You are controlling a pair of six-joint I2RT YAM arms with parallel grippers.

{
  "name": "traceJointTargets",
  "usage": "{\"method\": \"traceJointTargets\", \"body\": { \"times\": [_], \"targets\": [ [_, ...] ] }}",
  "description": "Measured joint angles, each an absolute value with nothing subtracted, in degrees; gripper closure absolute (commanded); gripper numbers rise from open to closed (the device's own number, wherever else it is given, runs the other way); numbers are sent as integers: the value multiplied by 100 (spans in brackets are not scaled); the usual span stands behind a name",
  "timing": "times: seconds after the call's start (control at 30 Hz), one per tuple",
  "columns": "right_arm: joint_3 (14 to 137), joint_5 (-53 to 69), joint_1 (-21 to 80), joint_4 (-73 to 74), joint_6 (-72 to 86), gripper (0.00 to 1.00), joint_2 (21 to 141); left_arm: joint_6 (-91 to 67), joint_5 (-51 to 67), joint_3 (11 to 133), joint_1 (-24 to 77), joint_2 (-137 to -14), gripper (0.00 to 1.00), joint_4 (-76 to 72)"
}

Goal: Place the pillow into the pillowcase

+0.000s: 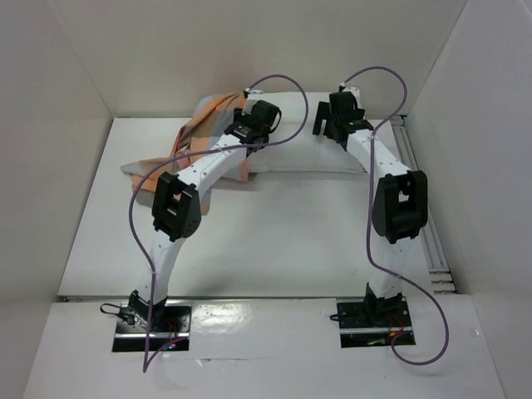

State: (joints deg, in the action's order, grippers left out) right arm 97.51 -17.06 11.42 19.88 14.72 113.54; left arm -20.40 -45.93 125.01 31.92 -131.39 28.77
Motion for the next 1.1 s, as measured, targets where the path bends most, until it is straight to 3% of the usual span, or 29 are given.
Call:
{"method": "traceJointTargets", "body": {
  "times": [0.27, 0.37, 0.4, 0.47, 0.5, 0.53, 0.6, 0.87, 1.1],
  "targets": [
    [10147, -1695, 1090, 2224, 1446, 2, 11627, -2449, -3955, 12156, 2884, -12639, 52, 2993],
    [10245, -1553, 1046, 2231, 1446, 22, 11758, -2591, -3732, 12049, 2676, -12503, 65, 3020],
    [10243, -1511, 1035, 2235, 1450, 26, 11760, -2613, -3691, 12022, 2628, -12473, 80, 3033],
    [10243, -1446, 1031, 2228, 1444, 45, 11758, -2661, -3581, 11977, 2528, -12436, 100, 3050],
    [10243, -1409, 1031, 2224, 1461, 52, 11758, -2685, -3522, 11961, 2488, -12427, 100, 3052],
    [10243, -1387, 1031, 2220, 1463, 74, 11760, -2696, -3452, 11961, 2473, -12422, 100, 3057],
    [10243, -1275, 1031, 2204, 1461, 100, 11758, -2700, -3271, 11955, 2471, -12411, 100, 3046],
    [9990, -519, 982, 1918, 1435, 100, 11651, -2427, -1389, 11605, 2720, -11856, 100, 2676],
    [10029, -8, 1398, 1769, 1636, 100, 11557, -2788, 690, 13286, 2792, -12466, 100, 2853]
  ]
}}
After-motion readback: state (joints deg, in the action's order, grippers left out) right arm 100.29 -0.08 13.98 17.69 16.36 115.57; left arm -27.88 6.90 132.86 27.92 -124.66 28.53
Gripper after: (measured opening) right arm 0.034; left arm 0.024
